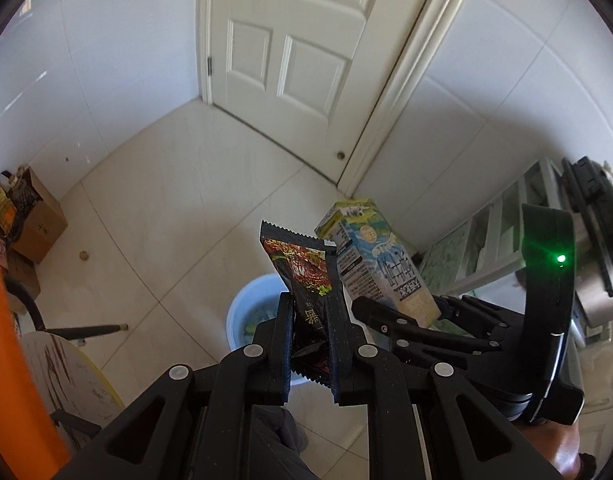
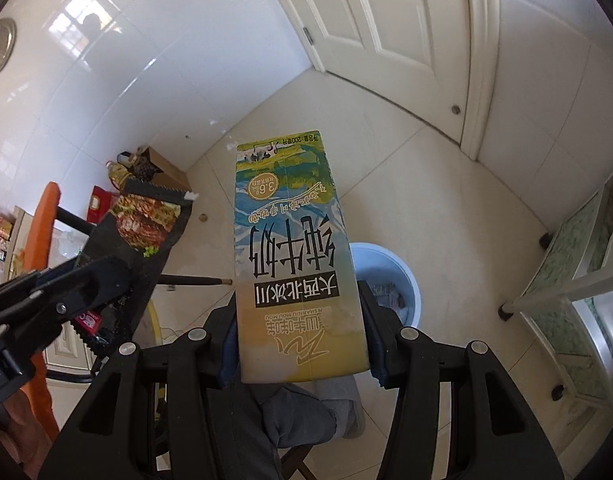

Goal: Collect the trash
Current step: 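Carry the snack wrapper and juice carton over the blue bucket and open both grippers, then return both grippers to the remaining trash on the table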

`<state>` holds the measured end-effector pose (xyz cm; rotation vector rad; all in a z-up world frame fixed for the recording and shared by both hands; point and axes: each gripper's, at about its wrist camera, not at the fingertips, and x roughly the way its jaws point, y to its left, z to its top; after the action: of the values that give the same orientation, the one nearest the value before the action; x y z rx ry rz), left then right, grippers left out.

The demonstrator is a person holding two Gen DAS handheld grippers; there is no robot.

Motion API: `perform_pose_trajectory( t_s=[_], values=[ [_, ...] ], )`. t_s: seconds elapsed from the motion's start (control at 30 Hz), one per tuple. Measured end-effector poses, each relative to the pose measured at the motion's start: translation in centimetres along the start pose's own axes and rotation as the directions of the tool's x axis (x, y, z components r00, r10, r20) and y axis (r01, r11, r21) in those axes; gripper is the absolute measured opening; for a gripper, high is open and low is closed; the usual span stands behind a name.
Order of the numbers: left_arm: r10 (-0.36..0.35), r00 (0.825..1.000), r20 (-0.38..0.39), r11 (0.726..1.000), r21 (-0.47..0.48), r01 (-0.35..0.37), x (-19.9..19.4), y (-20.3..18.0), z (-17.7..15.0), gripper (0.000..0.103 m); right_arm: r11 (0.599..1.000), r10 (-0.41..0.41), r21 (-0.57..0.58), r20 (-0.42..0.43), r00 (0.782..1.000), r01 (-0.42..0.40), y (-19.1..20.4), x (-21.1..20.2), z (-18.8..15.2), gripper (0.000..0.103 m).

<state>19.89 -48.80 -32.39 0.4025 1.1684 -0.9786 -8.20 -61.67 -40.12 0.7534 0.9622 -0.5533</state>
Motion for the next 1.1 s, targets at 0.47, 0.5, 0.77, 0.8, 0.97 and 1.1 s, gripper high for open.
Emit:
perform_pose_trajectory(
  t_s=[0.47, 0.5, 0.77, 0.8, 0.97, 1.1],
  values=[
    [0.135, 0.991, -0.004, 0.991, 0.024, -0.135, 2.7, -3.7, 5.2, 0.082, 0.993, -0.088, 0.078, -0.014, 0.996, 0.088, -2.5, 1.4, 0.0, 0.103],
    [0.147, 0.989, 0.011, 0.989, 0.029, -0.147, 2.1, -3.9, 4.8, 0.082, 0.992, -0.096, 0.085, -0.009, 0.995, 0.097, -2.5, 1.2, 0.1, 0.103],
    [0.164, 0.976, 0.141, 0.985, 0.037, -0.171, -6.5, -4.9, -1.3, 0.085, 0.992, -0.11, 0.066, 0.098, 0.989, 0.104, 0.9, -4.2, 0.6, 0.103],
    [0.165, 0.972, 0.165, 0.985, 0.033, -0.172, -7.8, -4.9, -1.9, 0.085, 0.993, -0.106, 0.057, 0.114, 0.988, 0.1, 1.5, -5.0, 0.7, 0.103],
    [0.19, 0.936, 0.296, 0.981, -0.024, -0.192, -15.1, -3.3, -5.9, 0.093, 0.996, -0.08, -0.011, 0.209, 0.975, 0.084, 6.3, -9.6, 1.1, 0.103],
    [0.211, 0.908, 0.362, 0.977, -0.065, -0.201, -20.7, -1.2, -9.1, 0.097, 0.993, -0.028, -0.103, 0.281, 0.959, 0.059, 11.5, -13.1, 0.9, 0.103]
  ],
)
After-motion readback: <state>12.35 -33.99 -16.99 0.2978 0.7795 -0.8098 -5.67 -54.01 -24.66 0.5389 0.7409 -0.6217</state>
